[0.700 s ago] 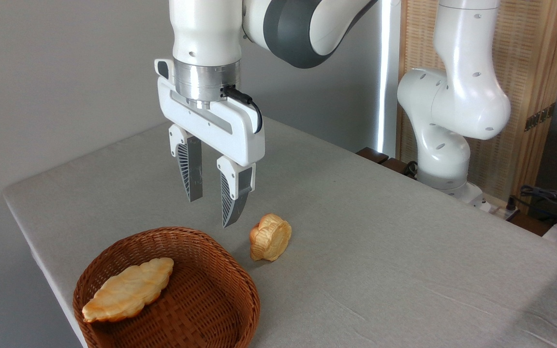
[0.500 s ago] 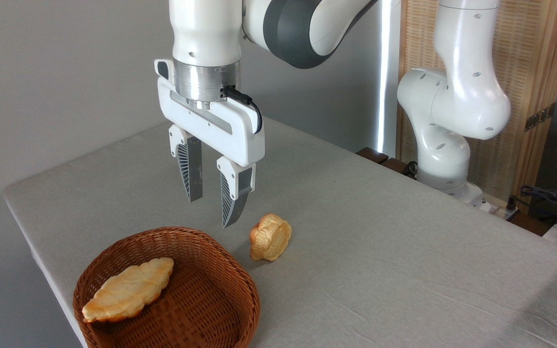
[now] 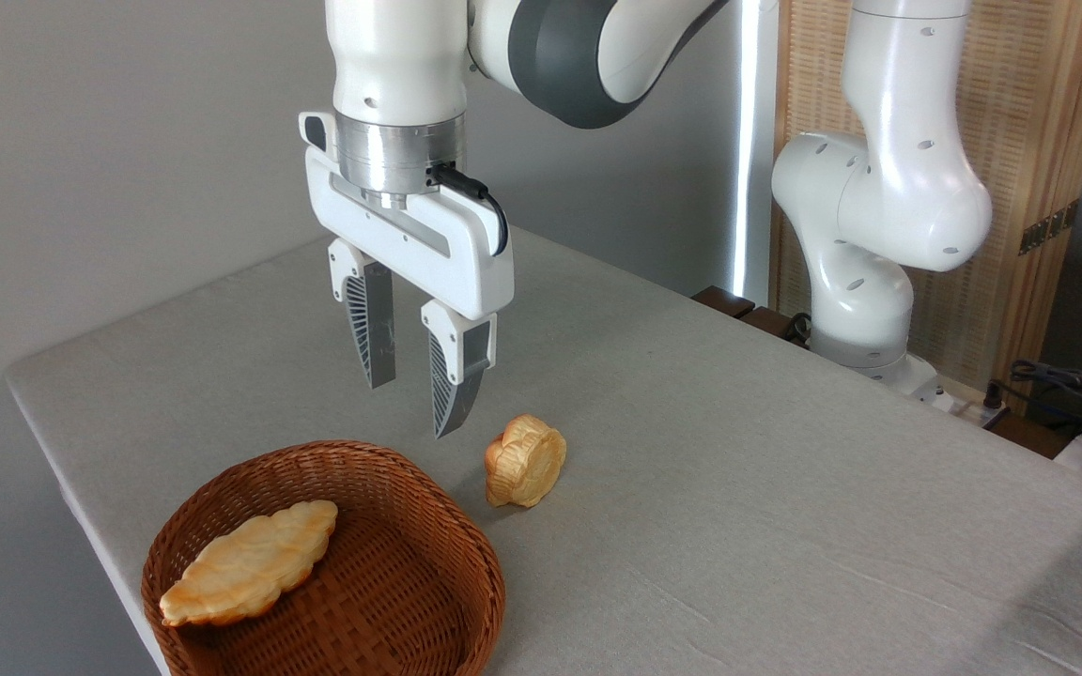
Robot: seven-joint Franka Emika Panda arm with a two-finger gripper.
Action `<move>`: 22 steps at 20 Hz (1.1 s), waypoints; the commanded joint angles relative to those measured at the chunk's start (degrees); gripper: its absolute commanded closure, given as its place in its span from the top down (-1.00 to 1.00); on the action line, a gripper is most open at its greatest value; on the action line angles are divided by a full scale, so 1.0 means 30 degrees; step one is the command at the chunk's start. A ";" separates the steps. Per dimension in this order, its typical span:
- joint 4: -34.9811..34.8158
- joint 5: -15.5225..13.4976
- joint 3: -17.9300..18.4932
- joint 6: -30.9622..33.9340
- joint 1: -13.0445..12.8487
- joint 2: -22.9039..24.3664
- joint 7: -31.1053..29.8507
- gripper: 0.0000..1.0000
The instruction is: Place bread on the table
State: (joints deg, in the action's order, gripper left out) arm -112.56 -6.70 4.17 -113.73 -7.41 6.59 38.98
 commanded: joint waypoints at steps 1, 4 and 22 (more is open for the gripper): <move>0.0518 -0.0109 0.0192 0.0675 -0.0049 -0.0203 0.0219 1.00; 0.0547 -0.0080 0.0133 0.0937 -0.0078 -0.0320 0.0160 1.00; 0.1104 -0.0109 0.0162 0.1026 -0.0078 -0.0584 0.0160 1.00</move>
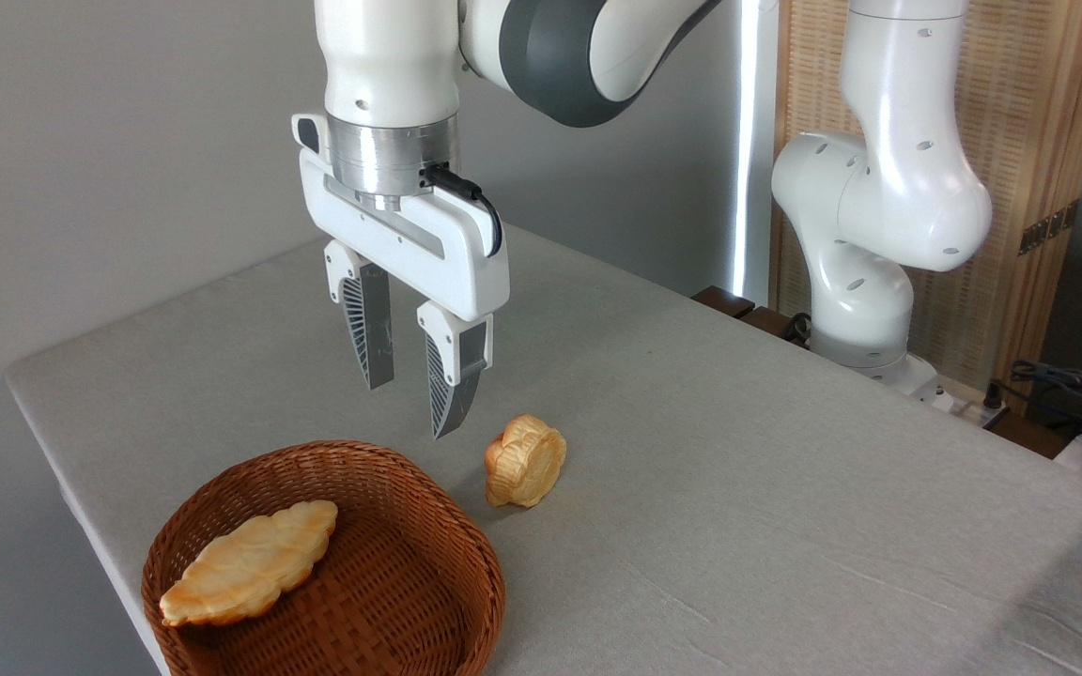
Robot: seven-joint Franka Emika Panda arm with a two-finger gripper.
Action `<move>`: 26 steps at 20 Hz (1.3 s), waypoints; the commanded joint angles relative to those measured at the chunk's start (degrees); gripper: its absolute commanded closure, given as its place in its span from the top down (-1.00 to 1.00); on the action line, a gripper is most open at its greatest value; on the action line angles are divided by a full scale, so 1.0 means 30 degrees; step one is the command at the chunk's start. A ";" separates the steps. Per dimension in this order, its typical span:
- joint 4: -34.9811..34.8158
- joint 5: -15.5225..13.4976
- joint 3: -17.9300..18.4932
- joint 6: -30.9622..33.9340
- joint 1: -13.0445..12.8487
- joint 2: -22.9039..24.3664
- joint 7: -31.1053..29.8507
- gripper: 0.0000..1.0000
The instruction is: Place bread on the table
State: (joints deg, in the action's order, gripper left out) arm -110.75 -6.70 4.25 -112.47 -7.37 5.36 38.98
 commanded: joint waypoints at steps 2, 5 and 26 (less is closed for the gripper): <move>0.0530 -0.0109 0.0079 0.0577 -0.0062 -0.0348 0.0160 1.00; 0.0618 -0.0139 0.0049 0.0577 -0.0091 -0.0408 0.0189 1.00; 0.0560 -0.1897 -0.0154 -0.7561 -0.0266 -0.3188 -0.3525 1.00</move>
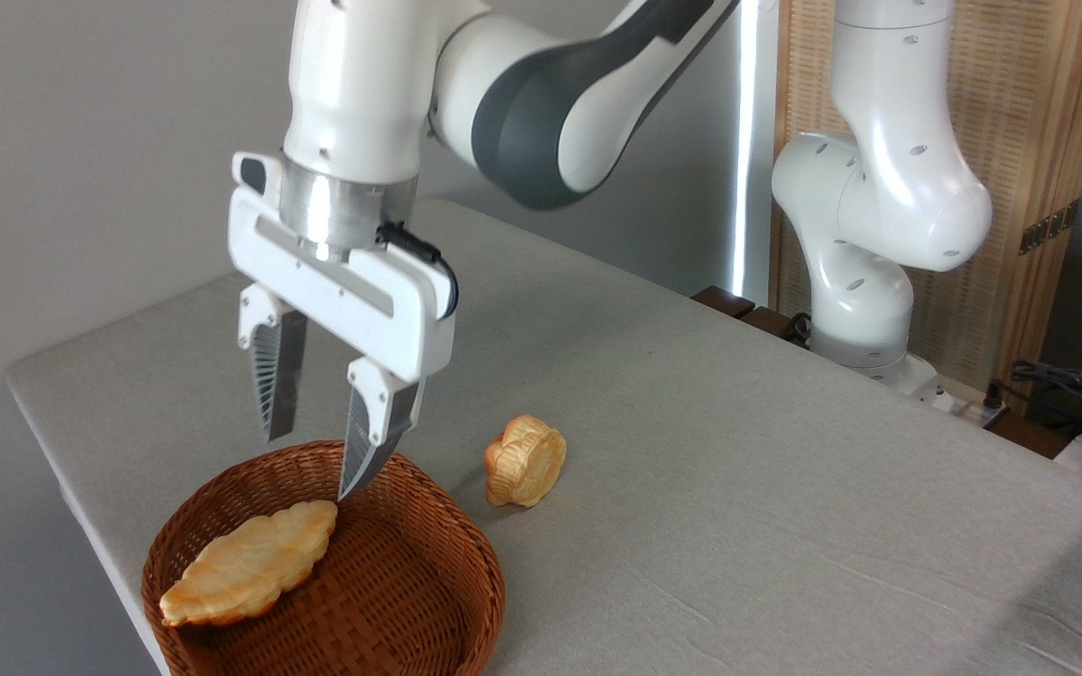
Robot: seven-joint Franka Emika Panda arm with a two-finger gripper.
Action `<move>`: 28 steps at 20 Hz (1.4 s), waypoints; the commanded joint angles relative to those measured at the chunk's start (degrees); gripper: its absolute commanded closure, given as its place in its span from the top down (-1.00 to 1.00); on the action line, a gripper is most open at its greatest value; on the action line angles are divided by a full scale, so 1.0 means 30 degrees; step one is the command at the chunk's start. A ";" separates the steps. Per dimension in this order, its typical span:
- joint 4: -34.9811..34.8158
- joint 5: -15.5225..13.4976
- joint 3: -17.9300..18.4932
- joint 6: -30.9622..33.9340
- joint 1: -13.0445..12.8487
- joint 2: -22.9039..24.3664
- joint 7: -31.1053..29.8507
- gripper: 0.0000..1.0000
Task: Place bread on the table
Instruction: 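Move the open gripper over the basket and lower it around the flat bread, then close the gripper on the flat golden bread in the basket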
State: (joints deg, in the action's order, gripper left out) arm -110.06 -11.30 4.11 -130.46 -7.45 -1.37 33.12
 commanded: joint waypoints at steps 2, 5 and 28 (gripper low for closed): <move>0.0301 -0.0365 -0.0197 -0.2621 -0.0243 -0.1329 -0.2568 1.00; 0.0301 -0.0365 -0.0226 -0.3885 -0.0331 -0.1799 -0.3715 1.00; 0.0359 -0.0072 -0.0725 -0.7111 -0.0389 -0.4174 -0.4039 1.00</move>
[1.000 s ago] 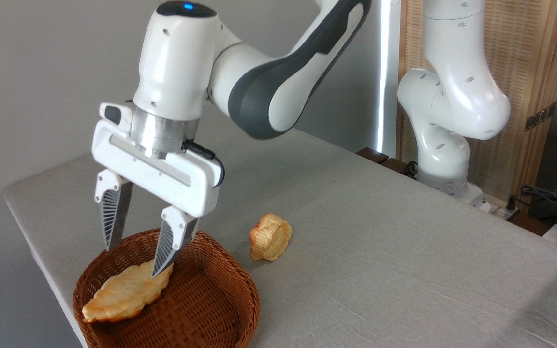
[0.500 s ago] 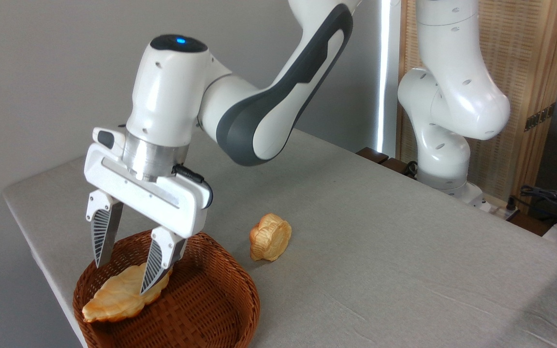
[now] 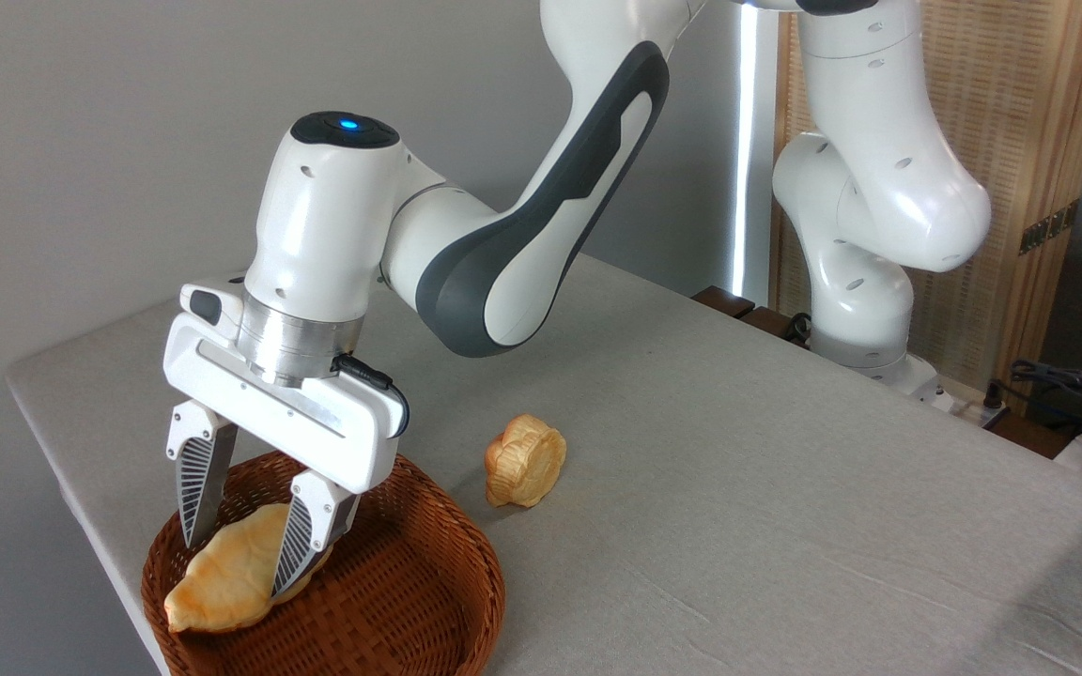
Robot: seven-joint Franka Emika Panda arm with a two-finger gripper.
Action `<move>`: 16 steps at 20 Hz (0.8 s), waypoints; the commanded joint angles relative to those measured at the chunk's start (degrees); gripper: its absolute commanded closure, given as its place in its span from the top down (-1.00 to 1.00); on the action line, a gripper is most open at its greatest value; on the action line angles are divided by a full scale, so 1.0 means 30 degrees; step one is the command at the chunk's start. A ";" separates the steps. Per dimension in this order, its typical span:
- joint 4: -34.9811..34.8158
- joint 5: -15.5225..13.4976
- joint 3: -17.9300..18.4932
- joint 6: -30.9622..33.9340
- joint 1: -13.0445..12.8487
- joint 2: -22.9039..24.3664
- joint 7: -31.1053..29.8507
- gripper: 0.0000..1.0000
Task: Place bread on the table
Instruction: 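Close the gripper on the flat golden bread in the basket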
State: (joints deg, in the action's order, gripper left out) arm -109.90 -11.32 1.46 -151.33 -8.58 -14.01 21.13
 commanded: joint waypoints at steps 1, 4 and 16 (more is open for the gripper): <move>0.0304 -0.0063 0.0187 -0.0095 0.0019 0.0071 -0.0011 1.00; 0.0304 0.0461 0.0216 0.0256 0.0049 0.0217 0.0224 1.00; 0.0304 0.0787 0.0275 0.1546 0.0078 0.0599 0.0693 1.00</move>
State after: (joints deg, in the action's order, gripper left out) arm -109.12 -9.87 1.92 -148.55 -8.32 -13.13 22.36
